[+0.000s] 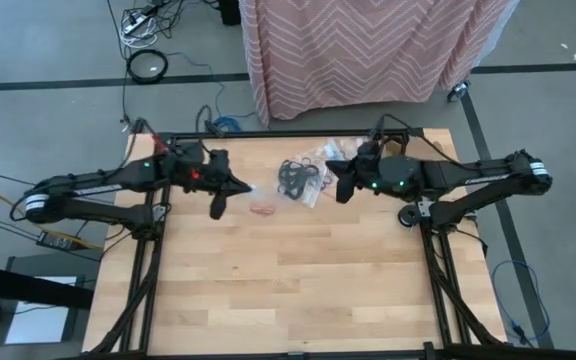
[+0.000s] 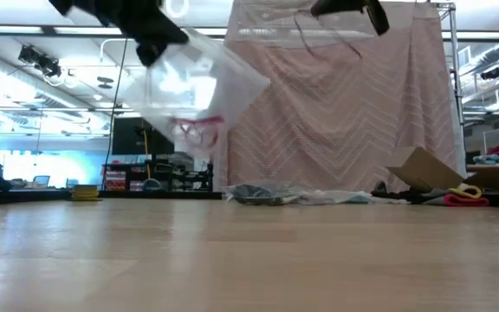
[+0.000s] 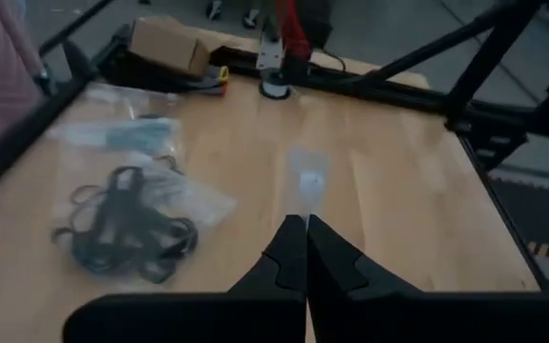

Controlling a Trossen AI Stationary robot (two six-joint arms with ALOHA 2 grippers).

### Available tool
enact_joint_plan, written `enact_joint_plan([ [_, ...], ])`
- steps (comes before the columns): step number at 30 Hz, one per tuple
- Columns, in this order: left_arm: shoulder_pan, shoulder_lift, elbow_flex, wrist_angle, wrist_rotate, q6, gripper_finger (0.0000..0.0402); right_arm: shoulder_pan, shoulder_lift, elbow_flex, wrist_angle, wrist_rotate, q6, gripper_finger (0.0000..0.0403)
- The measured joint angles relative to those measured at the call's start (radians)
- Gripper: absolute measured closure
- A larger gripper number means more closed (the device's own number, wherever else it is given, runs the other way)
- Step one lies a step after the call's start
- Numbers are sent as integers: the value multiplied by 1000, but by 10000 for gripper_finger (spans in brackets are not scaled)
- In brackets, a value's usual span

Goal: Sort rubber bands
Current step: Put the red rubber band into the transparent zip bag

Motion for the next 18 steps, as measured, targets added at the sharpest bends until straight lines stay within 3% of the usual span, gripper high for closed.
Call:
enact_joint_plan([
  [8, 0, 137, -73, 332, 86, -125, 401, 1, 36, 1, 171, -18, -85, 403],
  [18, 0, 226, -73, 449, 139, -159, 401, 0, 110, 1, 252, -51, -77, 403],
])
